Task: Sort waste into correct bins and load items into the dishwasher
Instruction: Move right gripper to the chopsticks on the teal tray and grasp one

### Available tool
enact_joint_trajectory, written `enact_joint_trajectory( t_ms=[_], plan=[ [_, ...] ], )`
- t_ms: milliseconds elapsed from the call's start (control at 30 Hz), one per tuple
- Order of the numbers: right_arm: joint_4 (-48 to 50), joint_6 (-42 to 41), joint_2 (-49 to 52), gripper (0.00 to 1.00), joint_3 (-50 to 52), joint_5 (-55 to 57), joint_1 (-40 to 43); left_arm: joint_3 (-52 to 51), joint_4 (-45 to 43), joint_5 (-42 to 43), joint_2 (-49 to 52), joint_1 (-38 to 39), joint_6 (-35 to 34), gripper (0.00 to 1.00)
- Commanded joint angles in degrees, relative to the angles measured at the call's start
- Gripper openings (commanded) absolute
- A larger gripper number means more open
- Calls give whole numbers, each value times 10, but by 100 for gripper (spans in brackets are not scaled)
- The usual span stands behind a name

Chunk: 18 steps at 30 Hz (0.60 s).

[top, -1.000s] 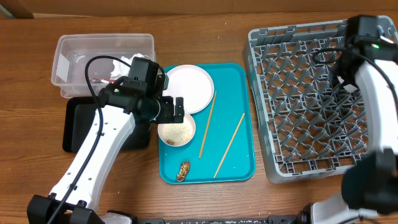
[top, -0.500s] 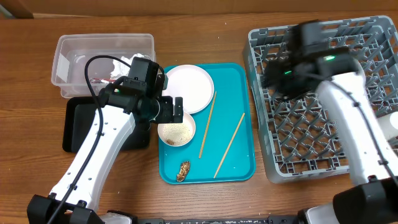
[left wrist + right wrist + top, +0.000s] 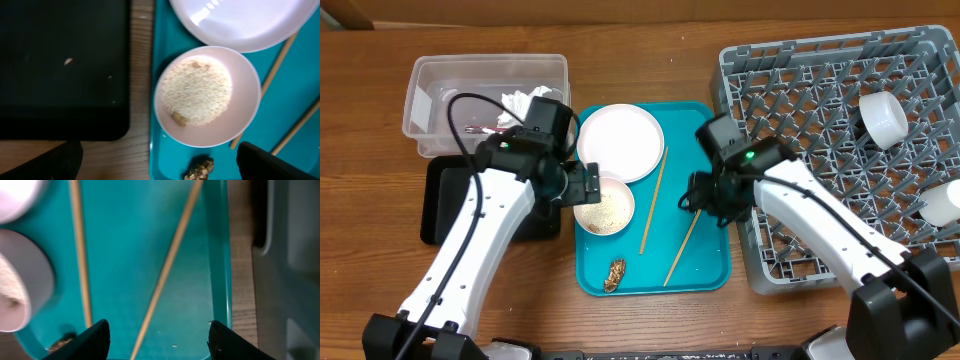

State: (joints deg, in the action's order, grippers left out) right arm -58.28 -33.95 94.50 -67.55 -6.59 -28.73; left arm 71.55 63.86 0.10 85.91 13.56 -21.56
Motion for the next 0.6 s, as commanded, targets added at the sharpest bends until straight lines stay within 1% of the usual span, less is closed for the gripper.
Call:
enact_joint_trajectory(
  t_ms=[0,133,233,367,567],
  plan=[
    [6,-19,9,65,23,7,-7,6,11,-37,-9,-41,-51,100],
    [6,-16,50,66,27,1,-10,6,30,-25,-9,-127,-59,100],
    [10,-16,74,66,27,-3,-14,6,41,-12,-9,-167,-59,100],
    [25,-17,96,66,27,-8,-31,6,52,-11,-9,-193,-59,100],
    [38,-17,109,64,27,-8,-58,6,51,-9,-9,-194,-59,100]
  ],
)
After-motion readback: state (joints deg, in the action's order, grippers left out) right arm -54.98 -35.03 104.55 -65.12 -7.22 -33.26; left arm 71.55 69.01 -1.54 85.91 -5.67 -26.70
